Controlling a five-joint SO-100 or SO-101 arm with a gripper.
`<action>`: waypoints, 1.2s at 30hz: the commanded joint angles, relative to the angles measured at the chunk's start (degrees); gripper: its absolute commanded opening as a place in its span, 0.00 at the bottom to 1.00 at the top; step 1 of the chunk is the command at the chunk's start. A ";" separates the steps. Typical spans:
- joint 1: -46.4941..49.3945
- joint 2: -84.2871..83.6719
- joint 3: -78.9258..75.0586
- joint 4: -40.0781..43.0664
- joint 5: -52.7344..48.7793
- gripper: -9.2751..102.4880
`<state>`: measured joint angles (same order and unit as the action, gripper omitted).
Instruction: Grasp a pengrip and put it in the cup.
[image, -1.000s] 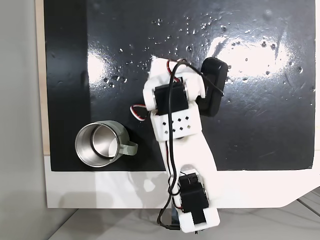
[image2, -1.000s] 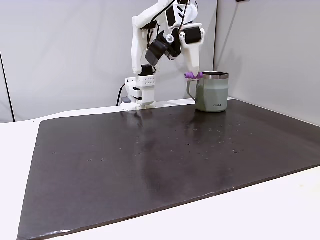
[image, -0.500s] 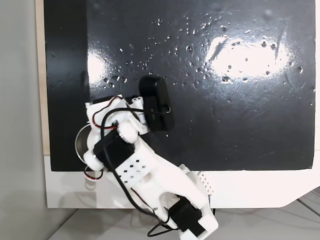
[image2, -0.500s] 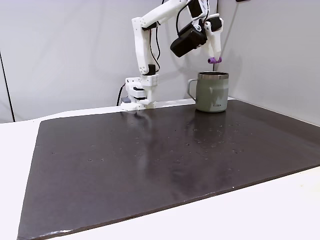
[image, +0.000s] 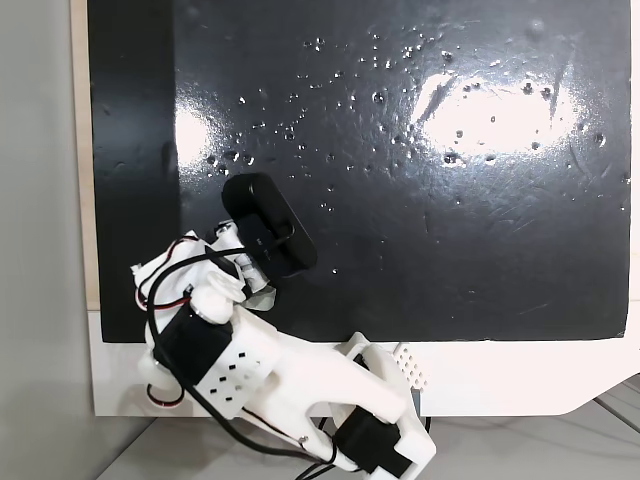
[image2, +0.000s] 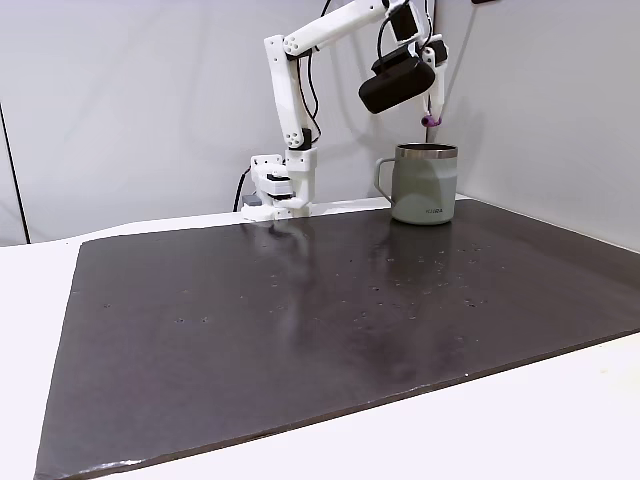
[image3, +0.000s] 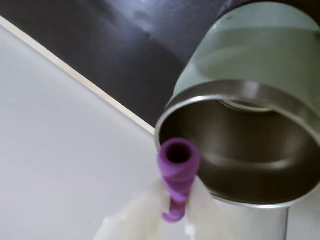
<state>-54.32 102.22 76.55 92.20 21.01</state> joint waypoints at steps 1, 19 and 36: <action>-2.64 3.43 0.53 0.97 -1.85 0.08; -5.89 11.07 10.99 -2.64 -3.16 0.38; -5.71 10.72 9.67 -2.81 -3.08 0.38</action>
<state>-60.47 111.18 87.63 90.97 18.37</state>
